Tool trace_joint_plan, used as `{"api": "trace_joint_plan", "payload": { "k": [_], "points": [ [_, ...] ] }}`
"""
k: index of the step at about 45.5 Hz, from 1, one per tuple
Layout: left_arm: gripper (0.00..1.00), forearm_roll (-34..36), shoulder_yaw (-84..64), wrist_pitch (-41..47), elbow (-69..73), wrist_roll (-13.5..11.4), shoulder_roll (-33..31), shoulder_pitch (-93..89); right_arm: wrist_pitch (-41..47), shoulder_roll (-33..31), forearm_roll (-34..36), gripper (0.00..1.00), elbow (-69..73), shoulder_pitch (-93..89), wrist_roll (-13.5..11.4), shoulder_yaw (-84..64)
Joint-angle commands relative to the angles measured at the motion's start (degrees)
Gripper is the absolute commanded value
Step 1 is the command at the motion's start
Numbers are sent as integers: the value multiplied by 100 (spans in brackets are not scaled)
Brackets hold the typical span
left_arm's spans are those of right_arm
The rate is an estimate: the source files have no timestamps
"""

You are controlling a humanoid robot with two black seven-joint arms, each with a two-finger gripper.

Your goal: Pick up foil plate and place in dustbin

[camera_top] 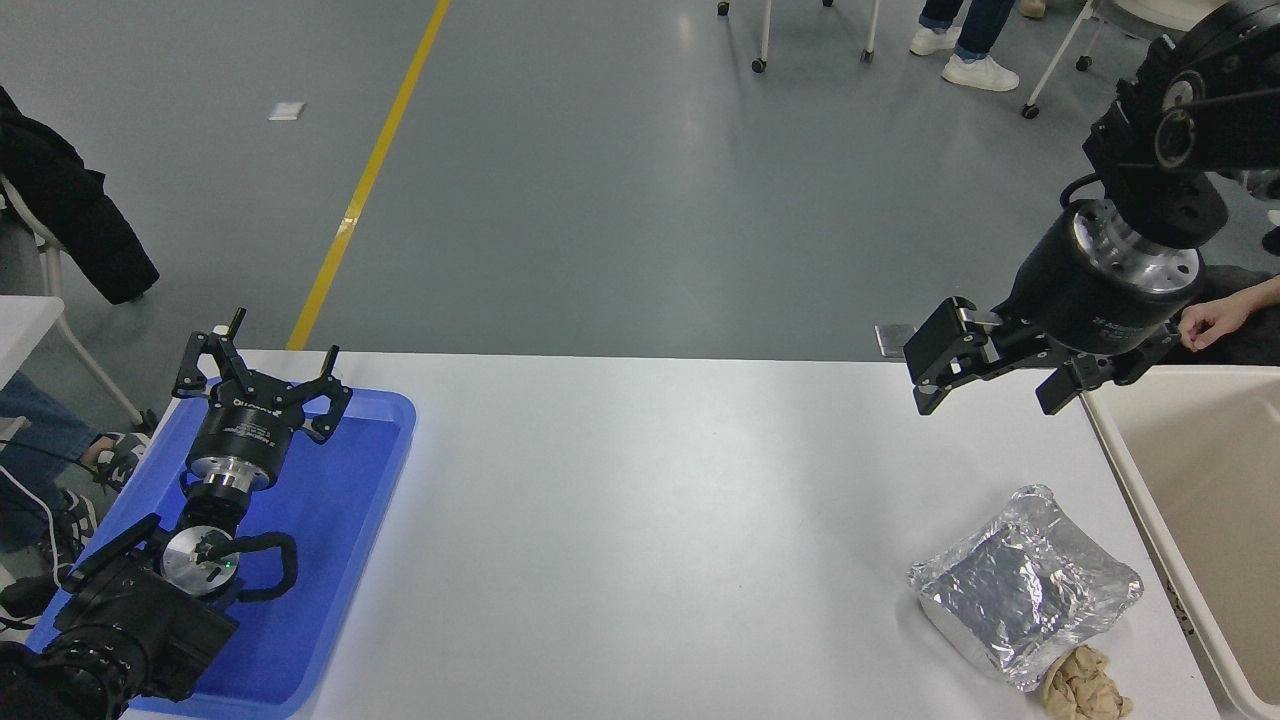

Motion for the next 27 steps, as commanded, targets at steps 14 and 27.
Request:
{"api": "trace_joint_plan", "payload": {
  "k": [14, 27],
  "points": [
    [100, 0, 0, 0, 0, 9, -18, -1, 1, -60, -258, 100, -50, -256, -3, 17],
    [100, 0, 0, 0, 0, 0, -18, -1, -34, -200, -398, 100, -226, -626, -3, 78]
  ]
}}
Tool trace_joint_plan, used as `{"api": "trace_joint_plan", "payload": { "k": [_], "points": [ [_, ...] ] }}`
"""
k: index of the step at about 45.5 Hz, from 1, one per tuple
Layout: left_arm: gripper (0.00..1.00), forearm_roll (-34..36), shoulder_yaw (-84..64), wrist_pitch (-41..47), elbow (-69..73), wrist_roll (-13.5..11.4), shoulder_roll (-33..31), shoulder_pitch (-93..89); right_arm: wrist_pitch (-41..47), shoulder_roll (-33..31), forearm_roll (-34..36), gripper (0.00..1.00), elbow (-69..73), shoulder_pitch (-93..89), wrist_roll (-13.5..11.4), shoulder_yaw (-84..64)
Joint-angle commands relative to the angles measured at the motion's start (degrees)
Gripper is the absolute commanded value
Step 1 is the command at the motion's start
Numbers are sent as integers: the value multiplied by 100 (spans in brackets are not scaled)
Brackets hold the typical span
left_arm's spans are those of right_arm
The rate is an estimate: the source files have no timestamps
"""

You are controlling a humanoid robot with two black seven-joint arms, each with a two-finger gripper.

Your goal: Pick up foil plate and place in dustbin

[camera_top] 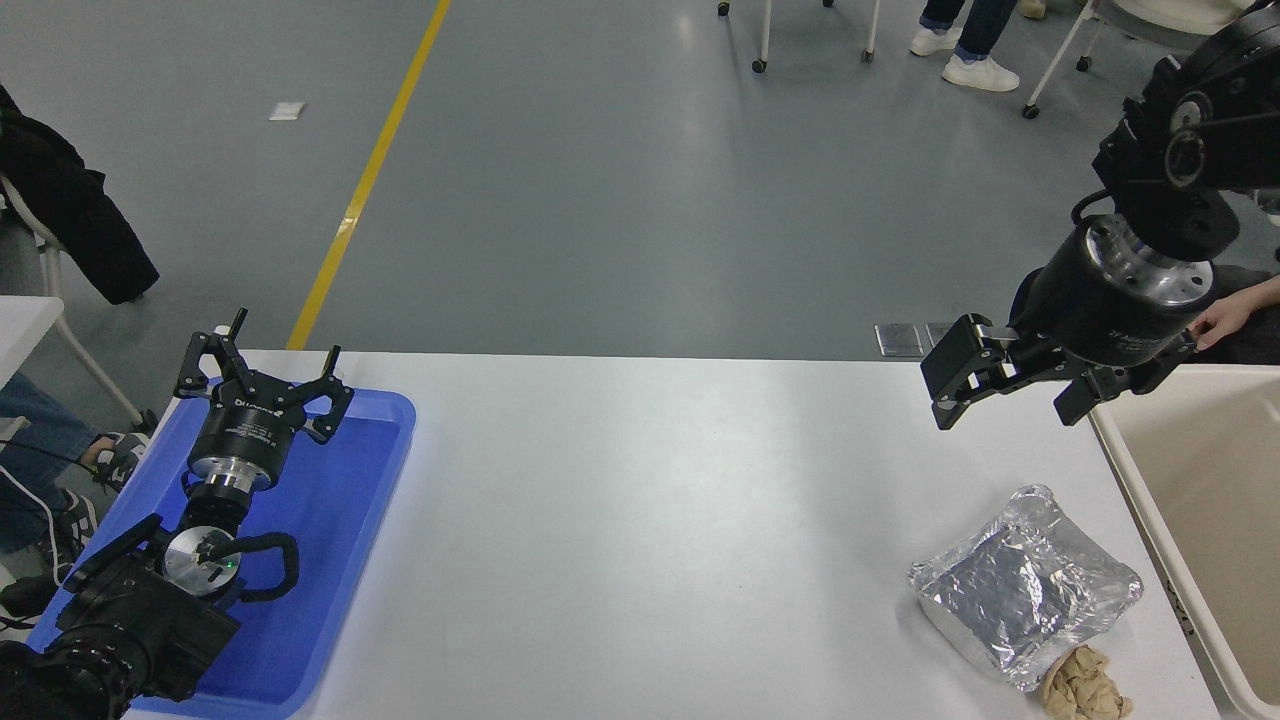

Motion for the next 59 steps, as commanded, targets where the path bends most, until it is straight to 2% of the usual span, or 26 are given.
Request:
{"api": "trace_joint_plan", "payload": {
  "k": [1, 15, 27, 44, 50, 59],
  "points": [
    [100, 0, 0, 0, 0, -1, 0, -1, -35, -217, -139, 100, -115, -320, 0, -3],
    [100, 0, 0, 0, 0, -1, -9, -1, -246, -1457, -1431, 100, -704, -1172, 8, 119],
    [100, 0, 0, 0, 0, 8, -9, -1, -624, -2116, -2266, 100, -1407, -2306, 8, 418],
    [100, 0, 0, 0, 0, 8, -17, -10, -1063, -2714, -2443, 100, -1996, -3949, -9, 1437],
    [100, 0, 0, 0, 0, 8, -17, -10, -1432, -2653, -2469, 100, -2672, -5066, -18, 2009],
    [100, 0, 0, 0, 0, 8, -17, -10, -1564, -2626, -2583, 100, -2989, -5760, -62, 2378]
  ]
}}
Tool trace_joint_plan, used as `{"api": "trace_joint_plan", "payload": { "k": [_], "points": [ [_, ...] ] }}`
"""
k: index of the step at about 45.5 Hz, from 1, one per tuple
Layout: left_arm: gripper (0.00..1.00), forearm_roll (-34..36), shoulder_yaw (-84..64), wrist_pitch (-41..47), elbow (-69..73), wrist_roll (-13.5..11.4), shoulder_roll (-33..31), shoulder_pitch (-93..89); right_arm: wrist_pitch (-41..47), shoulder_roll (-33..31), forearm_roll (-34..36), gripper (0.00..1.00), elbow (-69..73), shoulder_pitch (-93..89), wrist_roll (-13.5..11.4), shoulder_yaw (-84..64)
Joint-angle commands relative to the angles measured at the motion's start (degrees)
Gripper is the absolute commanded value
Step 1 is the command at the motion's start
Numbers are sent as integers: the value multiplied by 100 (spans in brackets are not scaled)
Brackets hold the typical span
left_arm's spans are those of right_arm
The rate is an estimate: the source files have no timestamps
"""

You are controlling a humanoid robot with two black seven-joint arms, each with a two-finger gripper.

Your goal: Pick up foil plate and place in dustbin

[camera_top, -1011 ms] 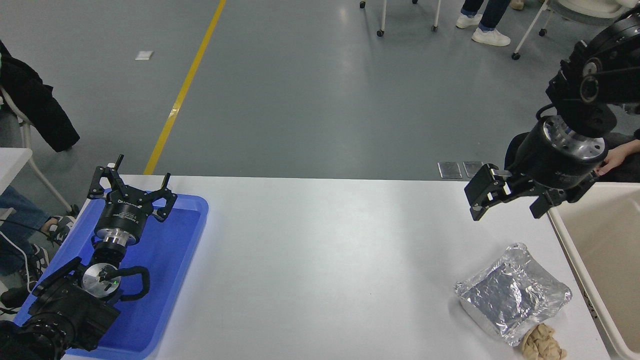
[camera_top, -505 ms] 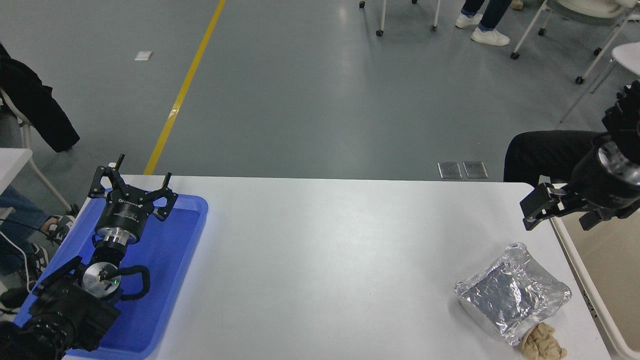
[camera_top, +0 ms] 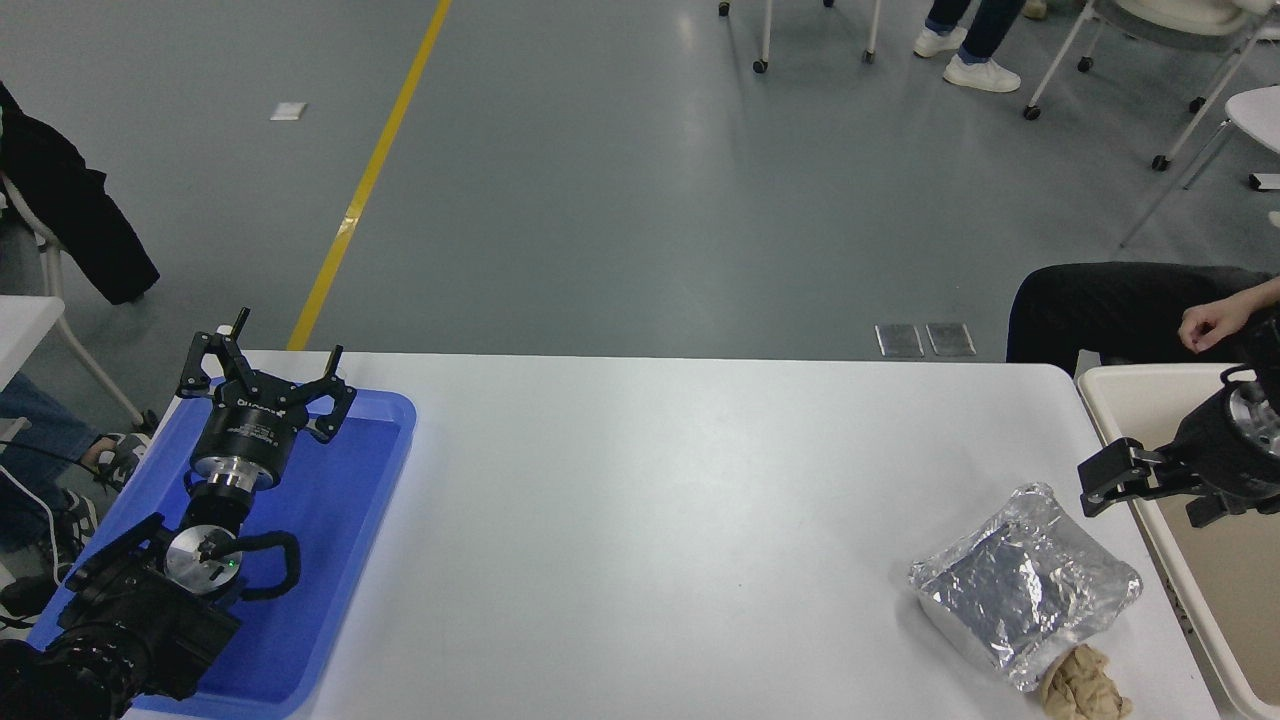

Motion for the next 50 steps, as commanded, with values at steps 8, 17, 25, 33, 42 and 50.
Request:
{"api": "trace_joint_plan", "payload": {
  "k": [8, 17, 25, 33, 42, 50],
  "points": [
    [100, 0, 0, 0, 1, 0, -2, 1, -426, 125, -121, 100, -877, -1697, -42, 800],
    [100, 0, 0, 0, 1, 0, -2, 1, -768, 362, -120, 100, -1096, -2329, -42, 1319],
    [100, 0, 0, 0, 1, 0, -2, 1, -874, 555, -120, 100, -1378, -2752, -42, 1521],
    [100, 0, 0, 0, 1, 0, -2, 1, -944, 705, -129, 98, -1483, -2954, -42, 1732],
    [100, 0, 0, 0, 1, 0, -2, 1, -1023, 740, -112, 73, -1589, -3016, -42, 1759],
    [100, 0, 0, 0, -16, 0, -2, 1, -1181, 775, -120, 34, -1606, -3025, -42, 1750]
  ]
}}
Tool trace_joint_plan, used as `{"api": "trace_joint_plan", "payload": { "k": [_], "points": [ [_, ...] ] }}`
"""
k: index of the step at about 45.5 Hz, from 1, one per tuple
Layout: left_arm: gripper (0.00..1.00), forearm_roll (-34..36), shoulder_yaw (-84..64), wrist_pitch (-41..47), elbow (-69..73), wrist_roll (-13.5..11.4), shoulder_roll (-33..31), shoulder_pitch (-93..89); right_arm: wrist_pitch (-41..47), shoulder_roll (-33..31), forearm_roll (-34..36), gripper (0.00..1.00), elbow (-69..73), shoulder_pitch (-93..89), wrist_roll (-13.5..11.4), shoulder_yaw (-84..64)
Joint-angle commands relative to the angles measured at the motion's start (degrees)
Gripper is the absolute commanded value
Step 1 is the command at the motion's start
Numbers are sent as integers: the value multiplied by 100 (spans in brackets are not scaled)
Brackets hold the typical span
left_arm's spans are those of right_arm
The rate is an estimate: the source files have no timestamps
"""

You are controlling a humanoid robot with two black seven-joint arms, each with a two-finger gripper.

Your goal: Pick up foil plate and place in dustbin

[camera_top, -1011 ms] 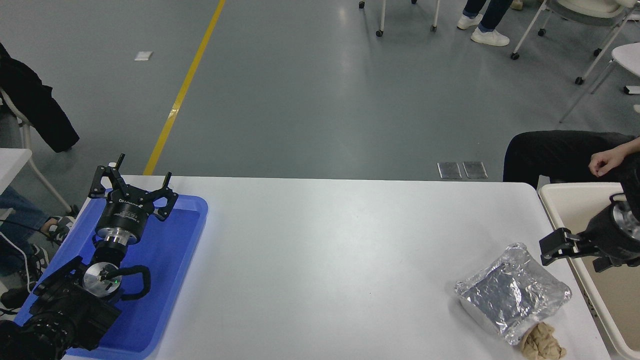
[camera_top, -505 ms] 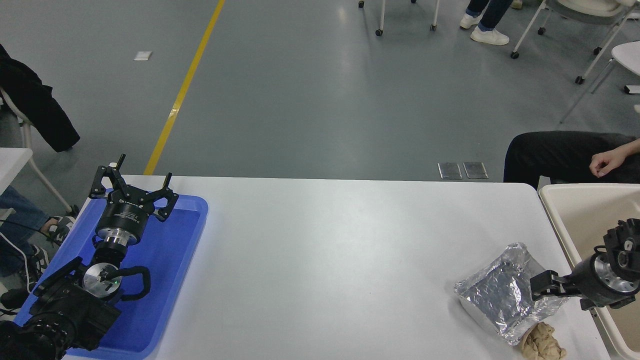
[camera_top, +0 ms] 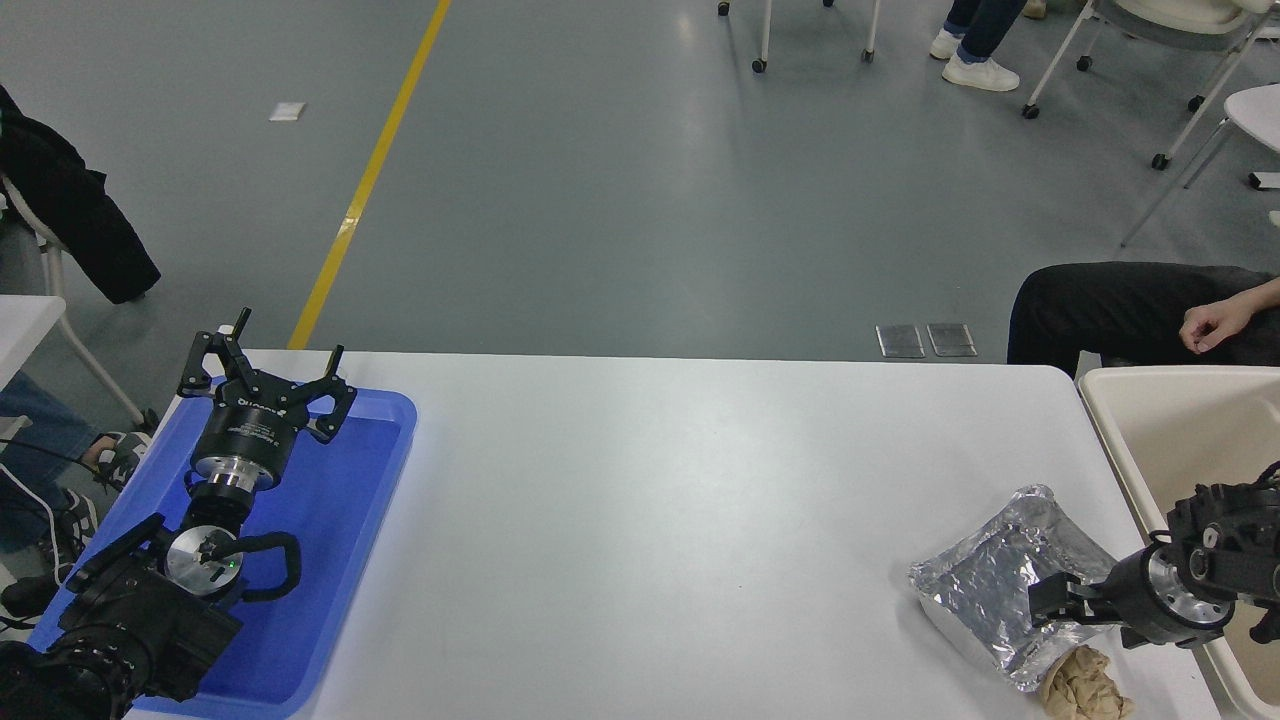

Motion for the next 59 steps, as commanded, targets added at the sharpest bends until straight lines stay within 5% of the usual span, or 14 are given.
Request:
{"api": "trace_joint_plan", "payload": {
  "k": [1, 5, 6, 38, 59],
  "points": [
    [100, 0, 0, 0, 0, 0, 0, -1, -196, 71, 16, 32, -82, -85, 0, 58],
    [100, 0, 0, 0, 0, 0, 0, -1, -222, 71, 7, 1, -73, -76, 0, 67],
    [100, 0, 0, 0, 0, 0, 0, -1, -222, 79, -1, 0, -73, -68, 9, 59],
    [100, 0, 0, 0, 0, 9, -9, -1, -125, 36, 104, 0, 559, 1276, 0, -591],
    [100, 0, 0, 0, 0, 9, -9, -9, 481, -360, 429, 0, 2079, 4536, 9, -2630]
  ]
}}
